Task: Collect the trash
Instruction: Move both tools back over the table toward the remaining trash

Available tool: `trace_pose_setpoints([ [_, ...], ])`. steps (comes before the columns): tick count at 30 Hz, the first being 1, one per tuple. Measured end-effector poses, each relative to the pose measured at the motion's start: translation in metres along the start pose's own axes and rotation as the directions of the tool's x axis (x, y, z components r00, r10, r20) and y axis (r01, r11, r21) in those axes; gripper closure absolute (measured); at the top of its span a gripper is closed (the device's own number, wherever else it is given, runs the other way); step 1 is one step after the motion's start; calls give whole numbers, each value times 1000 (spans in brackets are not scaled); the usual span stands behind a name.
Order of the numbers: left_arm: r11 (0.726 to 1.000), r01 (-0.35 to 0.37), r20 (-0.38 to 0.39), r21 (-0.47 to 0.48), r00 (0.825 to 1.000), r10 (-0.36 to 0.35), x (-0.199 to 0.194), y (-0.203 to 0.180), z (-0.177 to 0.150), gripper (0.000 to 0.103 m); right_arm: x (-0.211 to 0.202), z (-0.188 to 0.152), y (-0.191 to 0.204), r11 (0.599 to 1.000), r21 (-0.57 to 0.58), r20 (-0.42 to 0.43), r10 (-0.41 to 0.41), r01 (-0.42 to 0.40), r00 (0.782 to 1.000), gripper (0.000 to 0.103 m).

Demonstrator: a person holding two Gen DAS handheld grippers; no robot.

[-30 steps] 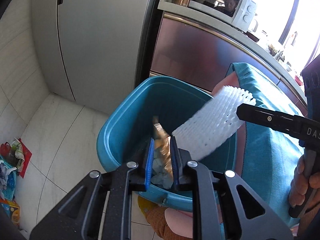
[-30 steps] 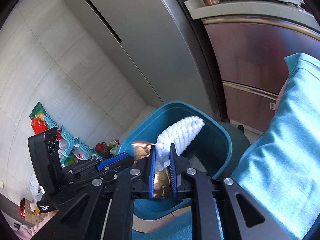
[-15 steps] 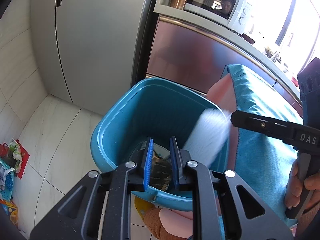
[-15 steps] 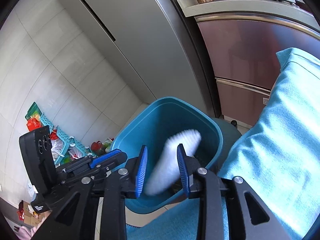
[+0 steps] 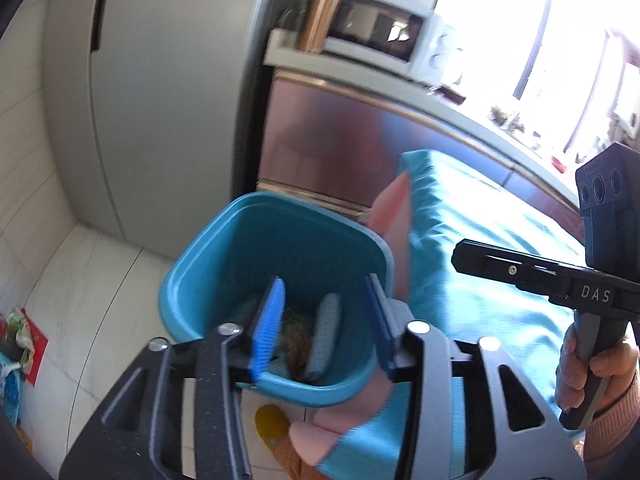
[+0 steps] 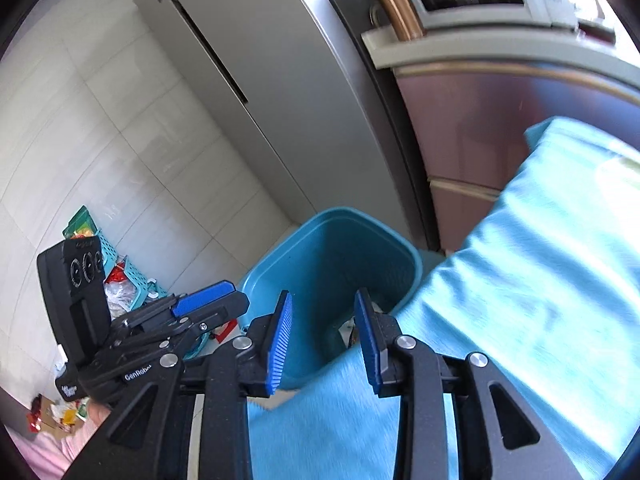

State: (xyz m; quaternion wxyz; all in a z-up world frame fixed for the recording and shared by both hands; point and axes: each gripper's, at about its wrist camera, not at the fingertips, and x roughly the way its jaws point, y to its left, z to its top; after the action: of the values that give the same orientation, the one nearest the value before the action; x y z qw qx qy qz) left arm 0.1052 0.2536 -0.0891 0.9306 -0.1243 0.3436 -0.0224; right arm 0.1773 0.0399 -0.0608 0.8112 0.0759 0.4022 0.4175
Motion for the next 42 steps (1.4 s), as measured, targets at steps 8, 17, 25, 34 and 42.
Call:
trace_pose_setpoints([
  [8,978,172,22,121,984,-176,-15,-72,-4,44,-89,-21,-15,995,-22,135,-90,94,987,67],
  [17,889,369,-96,270,929,-356,1,-188,-27,43,-199,-73,-72,952,164,255,-293,258,921,66],
  [25,811,475,-215,341,879,-424,27,-272,-45,43,-285,-129,-118,852,354,301,-493,385,816,66],
  [34,745,525,-290,411,850,-439,46,-338,-55,42,-354,-175,-157,725,506,301,-655,467,693,56],
  [42,732,505,-319,458,862,-395,67,-371,-60,40,-362,-201,-191,671,597,258,-680,440,686,47],
])
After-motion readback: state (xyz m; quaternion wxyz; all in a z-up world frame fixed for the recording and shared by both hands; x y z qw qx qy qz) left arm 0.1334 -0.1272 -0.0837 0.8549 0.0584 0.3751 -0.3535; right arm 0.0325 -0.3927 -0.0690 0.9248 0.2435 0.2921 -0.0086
